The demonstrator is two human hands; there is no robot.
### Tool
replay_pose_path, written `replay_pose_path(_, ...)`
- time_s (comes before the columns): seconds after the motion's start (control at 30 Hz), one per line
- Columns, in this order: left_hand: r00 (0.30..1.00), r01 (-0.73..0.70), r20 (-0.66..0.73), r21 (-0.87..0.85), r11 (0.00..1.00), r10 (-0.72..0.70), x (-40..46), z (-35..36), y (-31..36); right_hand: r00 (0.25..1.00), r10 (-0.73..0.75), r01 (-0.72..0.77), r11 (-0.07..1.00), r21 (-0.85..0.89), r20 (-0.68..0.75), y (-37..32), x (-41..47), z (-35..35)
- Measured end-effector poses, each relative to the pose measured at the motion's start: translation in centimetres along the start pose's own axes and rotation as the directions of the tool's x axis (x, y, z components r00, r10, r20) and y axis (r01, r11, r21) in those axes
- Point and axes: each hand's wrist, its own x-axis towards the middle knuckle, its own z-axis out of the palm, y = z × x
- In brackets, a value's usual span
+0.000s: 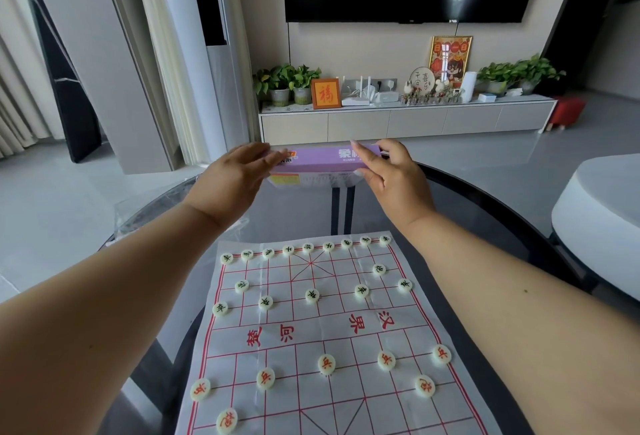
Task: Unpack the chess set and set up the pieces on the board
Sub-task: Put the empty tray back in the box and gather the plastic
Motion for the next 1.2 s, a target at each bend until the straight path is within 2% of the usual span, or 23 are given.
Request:
replay_pose_path(0.13, 0.986, 0.16, -0.013, -0.151, 0.975, -0.164, 1.4, -0.6, -0.1, 0.998, 0.057, -0.056, 0.994, 0.089, -0.012, 0.1, 0.8, -0.3)
replay_pose_path(0.23, 0.97, 0.24, 0.006, -0.215, 0.947, -0.244, 2.0, -1.2, 0.0, 0.996, 0.089, -0.088, 0.994, 0.058, -0.01, 0.2, 1.4, -0.6)
replay_pose_path(0.47, 0.89, 0.456, 0.108, -0.259, 0.851, -0.444, 2.4, -1.4, 0.3, 0.987, 0.128, -0.145, 0.973, 0.182, 0.098, 0.3, 1.8, -1.1)
replay_pose_path(0.63, 0.916, 0.399, 0.065, -0.265, 0.878, -0.396, 2.5, -1.5, 0.4, 0.998, 0.051, -0.057, 0.988, 0.144, 0.04, 0.4, 1.9, -1.3)
replay_pose_path(0.77, 0.978, 0.197, -0.051, -0.11, 0.974, -0.204, 2.3, -1.7, 0.3, 0.998, -0.053, 0.055, 0.996, 0.066, -0.02, 0.3, 2.3, -1.9)
replay_pose_path(0.9, 0.994, 0.075, -0.07, -0.055, 0.996, -0.079, 2.3, -2.0, -0.1, 0.994, -0.112, 0.112, 0.994, -0.001, -0.005, 0.8, 2.8, -1.9)
replay_pose_path(0.97, 0.991, 0.095, -0.083, -0.103, 0.99, -0.104, 2.3, -1.9, 0.1, 0.999, -0.034, 0.033, 0.992, 0.119, 0.008, 0.5, 3.2, -2.0)
replay_pose_path(1.07, 0.952, 0.273, -0.069, -0.253, 0.928, -0.299, 2.3, -1.6, 0.7, 0.983, 0.159, -0.178, 0.946, 0.271, 0.09, -0.3, 3.6, -2.5)
replay_pose_path(1.13, 0.904, 0.407, 0.018, -0.349, 0.844, -0.428, 2.3, -1.5, 1.0, 0.978, 0.168, -0.196, 0.942, 0.272, 0.12, -0.5, 3.6, -2.6)
replay_pose_path(1.2, 0.893, 0.431, 0.05, -0.38, 0.818, -0.447, 2.2, -1.6, 1.3, 0.98, 0.144, -0.177, 0.945, 0.277, 0.134, -0.4, 3.4, -2.7)
